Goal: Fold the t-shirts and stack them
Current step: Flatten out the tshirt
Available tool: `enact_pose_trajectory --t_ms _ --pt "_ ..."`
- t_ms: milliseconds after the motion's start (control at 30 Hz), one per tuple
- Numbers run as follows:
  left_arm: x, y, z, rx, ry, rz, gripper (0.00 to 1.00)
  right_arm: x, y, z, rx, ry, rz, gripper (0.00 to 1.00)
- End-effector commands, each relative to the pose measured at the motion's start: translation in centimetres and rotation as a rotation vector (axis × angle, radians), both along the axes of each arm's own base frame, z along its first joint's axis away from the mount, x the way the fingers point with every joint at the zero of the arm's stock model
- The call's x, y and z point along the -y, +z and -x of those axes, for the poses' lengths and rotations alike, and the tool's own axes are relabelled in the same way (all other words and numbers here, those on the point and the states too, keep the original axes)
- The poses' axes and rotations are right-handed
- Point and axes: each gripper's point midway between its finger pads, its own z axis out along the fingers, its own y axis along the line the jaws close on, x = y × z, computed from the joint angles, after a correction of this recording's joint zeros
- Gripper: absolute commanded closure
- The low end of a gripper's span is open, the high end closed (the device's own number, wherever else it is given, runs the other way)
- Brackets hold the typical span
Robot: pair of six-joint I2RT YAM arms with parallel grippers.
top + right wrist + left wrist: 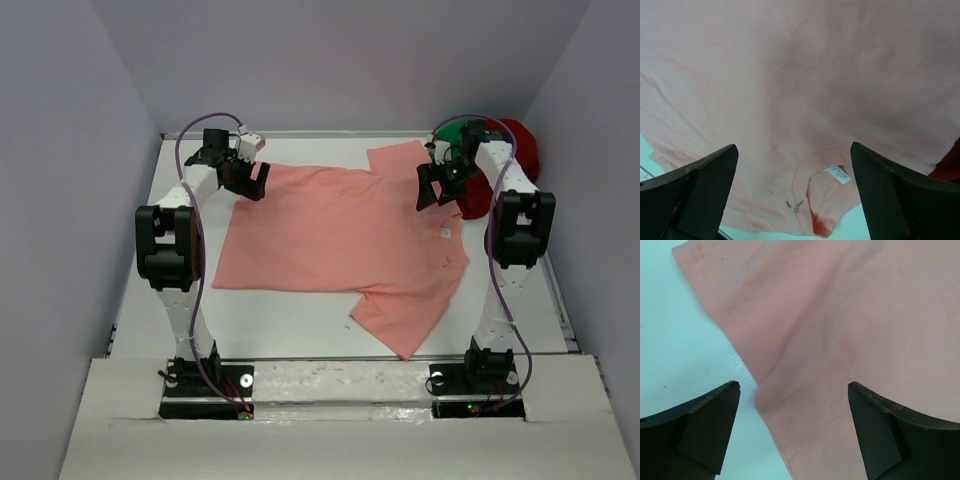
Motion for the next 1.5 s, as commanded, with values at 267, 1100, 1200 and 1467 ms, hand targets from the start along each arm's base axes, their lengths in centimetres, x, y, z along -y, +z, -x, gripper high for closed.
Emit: enact_pose_trajectory --t_ms 267,1100,1200,1467 --pt "0.9 -3.1 0.7 -0.101 -0.126 -0.020 0.01 0.0 1.5 -0.3 0.050 -0.003 0.004 0.00" --pt "-0.8 -7.4 -2.8 -0.143 -0.071 -0.247 0.01 0.5 1.7 0.0 0.041 0.002 0.029 0.00" --pt "-1.8 -7.4 -3.1 -0.140 -0.026 -0.272 0.01 0.5 2.0 0.2 0.046 0.005 0.034 0.00" --pt "-3.8 -7.5 -3.7 -0.164 0.075 -0.323 0.01 0.4 0.8 0.6 0.019 0.001 0.028 0.00"
